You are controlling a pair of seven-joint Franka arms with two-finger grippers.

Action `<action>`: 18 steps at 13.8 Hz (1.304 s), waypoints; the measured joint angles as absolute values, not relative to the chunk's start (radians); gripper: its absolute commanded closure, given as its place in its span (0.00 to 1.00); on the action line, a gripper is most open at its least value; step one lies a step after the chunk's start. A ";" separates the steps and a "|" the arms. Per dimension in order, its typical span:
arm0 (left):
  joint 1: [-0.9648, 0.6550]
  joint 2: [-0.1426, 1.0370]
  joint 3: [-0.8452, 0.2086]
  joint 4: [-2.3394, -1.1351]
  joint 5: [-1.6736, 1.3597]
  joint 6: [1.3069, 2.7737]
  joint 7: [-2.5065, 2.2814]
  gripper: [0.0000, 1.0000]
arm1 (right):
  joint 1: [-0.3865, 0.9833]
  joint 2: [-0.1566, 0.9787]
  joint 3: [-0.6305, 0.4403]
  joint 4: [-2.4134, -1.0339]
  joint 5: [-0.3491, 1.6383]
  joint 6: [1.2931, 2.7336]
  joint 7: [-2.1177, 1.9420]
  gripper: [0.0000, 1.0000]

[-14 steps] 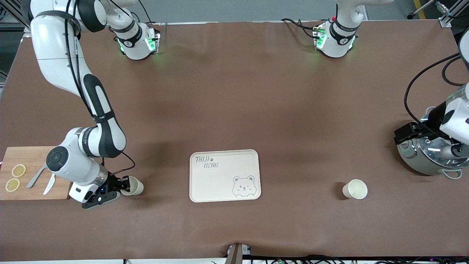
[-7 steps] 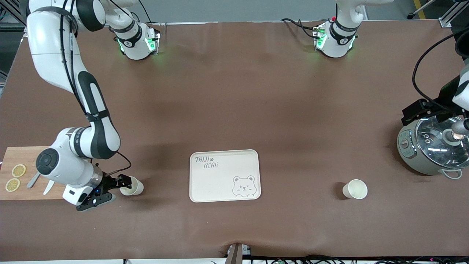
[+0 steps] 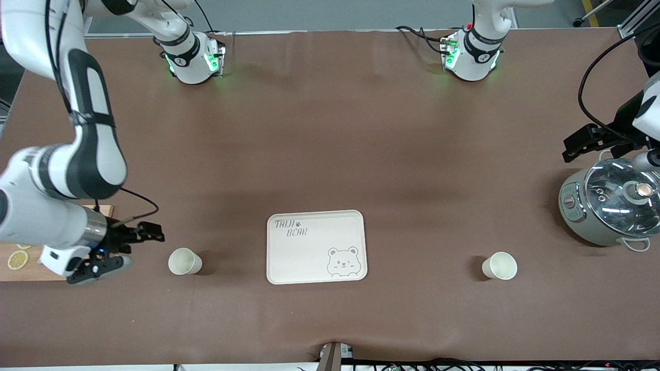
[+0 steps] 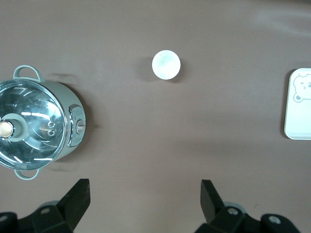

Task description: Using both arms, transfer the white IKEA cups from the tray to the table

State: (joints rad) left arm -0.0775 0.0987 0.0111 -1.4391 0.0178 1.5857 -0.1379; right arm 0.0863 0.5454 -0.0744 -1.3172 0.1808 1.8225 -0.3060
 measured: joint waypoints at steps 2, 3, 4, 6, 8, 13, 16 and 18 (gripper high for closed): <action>-0.077 0.097 0.011 -1.438 0.018 1.586 -0.138 0.00 | 0.082 0.482 -0.098 -1.306 0.180 1.713 -0.280 0.00; -0.077 0.097 0.011 -1.436 0.018 1.586 -0.138 0.00 | 0.081 0.453 -0.114 -1.300 0.176 1.675 -0.270 0.00; -0.077 0.097 0.011 -1.432 0.016 1.586 -0.138 0.00 | 0.079 0.426 -0.131 -1.297 0.171 1.645 -0.262 0.00; -0.077 0.096 0.011 -1.426 0.005 1.586 -0.139 0.00 | 0.073 0.372 -0.158 -1.294 0.152 1.577 -0.248 0.00; -0.077 0.096 0.011 -1.424 0.004 1.586 -0.139 0.00 | 0.071 0.318 -0.166 -1.293 0.123 1.519 -0.195 0.00; -0.077 0.095 0.014 -1.421 0.004 1.586 -0.139 0.00 | 0.074 0.212 -0.158 -1.302 0.064 1.441 -0.134 0.00; -0.076 0.095 0.016 -1.421 0.004 1.586 -0.139 0.00 | 0.072 0.196 -0.161 -1.328 0.060 1.439 -0.130 0.00; -0.076 0.095 0.017 -1.421 0.004 1.586 -0.139 0.00 | 0.072 0.195 -0.161 -1.334 0.060 1.441 -0.129 0.00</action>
